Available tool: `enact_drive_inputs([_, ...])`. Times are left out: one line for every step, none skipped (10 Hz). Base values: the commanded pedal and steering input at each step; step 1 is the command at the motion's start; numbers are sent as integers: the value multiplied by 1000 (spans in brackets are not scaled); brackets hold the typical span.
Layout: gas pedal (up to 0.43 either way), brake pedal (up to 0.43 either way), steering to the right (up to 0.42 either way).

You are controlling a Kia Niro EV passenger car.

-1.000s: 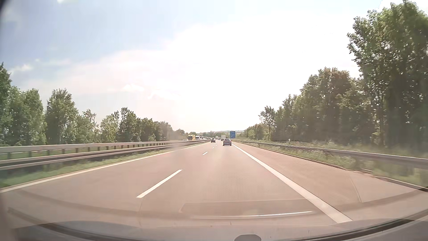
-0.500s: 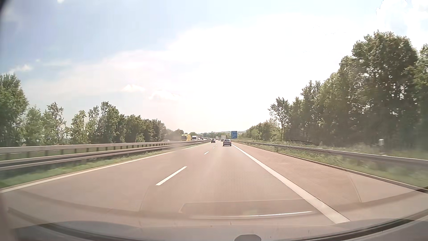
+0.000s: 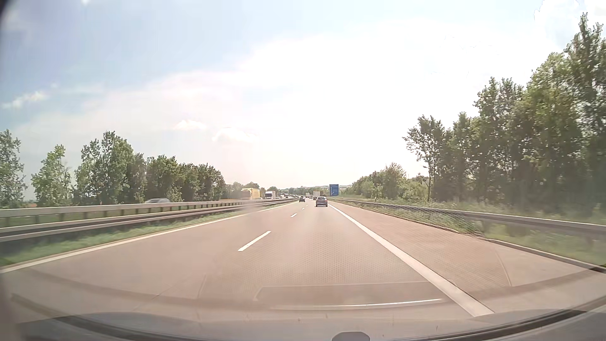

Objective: Follow the waypoints while adhering to traffic rules and regulations

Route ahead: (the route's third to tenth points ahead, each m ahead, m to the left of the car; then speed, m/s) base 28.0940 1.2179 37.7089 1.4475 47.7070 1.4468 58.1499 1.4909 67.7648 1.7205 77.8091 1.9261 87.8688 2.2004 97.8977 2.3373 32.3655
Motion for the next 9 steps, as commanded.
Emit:
enact_drive_inputs([260,0,-4])
enact_drive_inputs([260,0,-4])
enact_drive_inputs([268,0,-4])
enact_drive_inputs([287,0,-4])
enact_drive_inputs([287,0,-4])
enact_drive_inputs([311,0,-4])
enact_drive_inputs([311,0,-4])
enact_drive_inputs([319,0,-4])
enact_drive_inputs([319,0,-4])
